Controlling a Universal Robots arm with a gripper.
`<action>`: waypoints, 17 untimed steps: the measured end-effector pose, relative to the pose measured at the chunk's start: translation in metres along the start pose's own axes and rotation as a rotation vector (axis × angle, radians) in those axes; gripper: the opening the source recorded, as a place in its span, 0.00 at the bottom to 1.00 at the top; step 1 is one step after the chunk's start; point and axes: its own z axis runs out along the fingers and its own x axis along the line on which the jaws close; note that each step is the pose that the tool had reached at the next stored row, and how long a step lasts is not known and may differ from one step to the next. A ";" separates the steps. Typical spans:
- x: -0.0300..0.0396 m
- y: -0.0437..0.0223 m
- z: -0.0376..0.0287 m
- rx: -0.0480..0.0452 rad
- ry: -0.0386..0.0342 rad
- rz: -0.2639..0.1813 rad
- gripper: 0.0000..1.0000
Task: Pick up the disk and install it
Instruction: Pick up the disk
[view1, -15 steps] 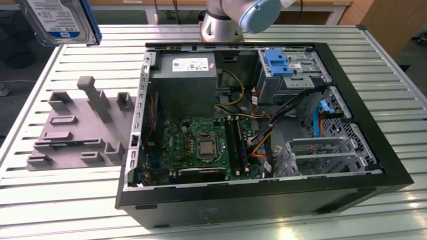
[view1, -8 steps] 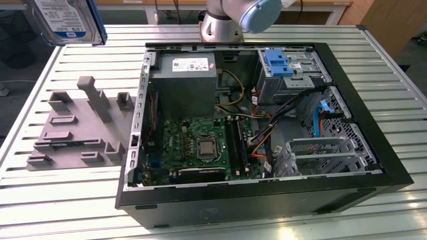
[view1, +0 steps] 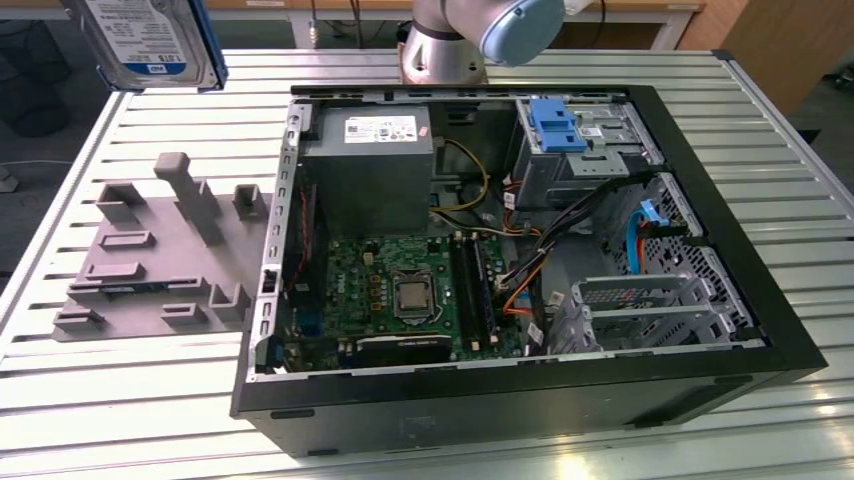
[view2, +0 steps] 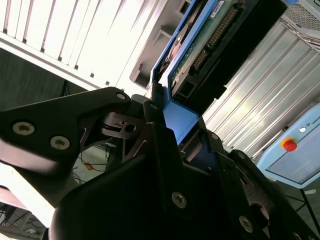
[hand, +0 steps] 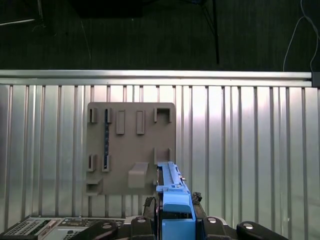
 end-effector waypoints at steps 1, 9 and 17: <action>0.0000 -0.0015 -0.0001 -0.0001 0.0000 0.000 0.37; -0.0002 -0.0137 -0.0004 -0.0001 0.0001 0.000 0.37; -0.0004 -0.0354 -0.0010 -0.0001 0.0000 0.000 0.37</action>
